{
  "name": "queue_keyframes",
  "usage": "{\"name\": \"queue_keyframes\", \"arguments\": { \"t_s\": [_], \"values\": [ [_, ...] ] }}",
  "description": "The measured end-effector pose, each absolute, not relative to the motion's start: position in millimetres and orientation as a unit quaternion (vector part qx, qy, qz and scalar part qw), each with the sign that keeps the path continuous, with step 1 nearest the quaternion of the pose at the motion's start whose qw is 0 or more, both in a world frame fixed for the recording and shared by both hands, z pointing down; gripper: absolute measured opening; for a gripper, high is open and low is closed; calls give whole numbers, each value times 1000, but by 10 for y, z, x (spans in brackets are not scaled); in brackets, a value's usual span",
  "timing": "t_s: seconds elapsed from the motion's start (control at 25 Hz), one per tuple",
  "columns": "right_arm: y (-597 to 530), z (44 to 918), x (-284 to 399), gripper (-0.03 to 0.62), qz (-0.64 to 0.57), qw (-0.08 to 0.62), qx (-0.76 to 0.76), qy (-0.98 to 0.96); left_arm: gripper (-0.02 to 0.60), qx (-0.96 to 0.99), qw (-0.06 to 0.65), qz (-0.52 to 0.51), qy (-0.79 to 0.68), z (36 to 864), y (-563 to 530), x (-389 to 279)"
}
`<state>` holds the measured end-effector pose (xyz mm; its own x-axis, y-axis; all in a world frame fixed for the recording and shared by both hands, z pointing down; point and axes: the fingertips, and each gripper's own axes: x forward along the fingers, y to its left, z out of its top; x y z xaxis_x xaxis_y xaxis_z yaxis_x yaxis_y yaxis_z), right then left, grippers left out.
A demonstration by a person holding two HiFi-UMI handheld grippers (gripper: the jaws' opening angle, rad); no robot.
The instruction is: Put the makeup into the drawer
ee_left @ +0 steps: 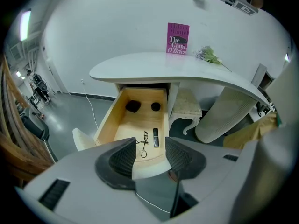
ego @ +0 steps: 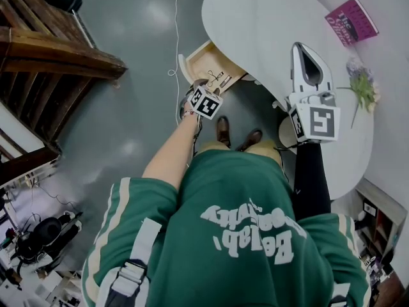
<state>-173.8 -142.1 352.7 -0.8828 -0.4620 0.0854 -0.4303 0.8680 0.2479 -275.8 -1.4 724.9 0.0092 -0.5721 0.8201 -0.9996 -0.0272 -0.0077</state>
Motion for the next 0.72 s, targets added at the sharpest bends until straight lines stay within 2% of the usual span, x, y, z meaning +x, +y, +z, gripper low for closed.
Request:
{"name": "queue_keyframes", "arguments": {
  "t_s": [0.28, 0.72],
  "values": [
    [-1430, 3467, -1737, 9, -114, 62, 229, -965, 210, 644, 235, 282, -671, 6439, -292, -2911],
    [-1306, 3347, -1962, 9, -119, 36, 206, -971, 210, 642, 41, 174, -745, 4346, -455, -3275]
  ]
}}
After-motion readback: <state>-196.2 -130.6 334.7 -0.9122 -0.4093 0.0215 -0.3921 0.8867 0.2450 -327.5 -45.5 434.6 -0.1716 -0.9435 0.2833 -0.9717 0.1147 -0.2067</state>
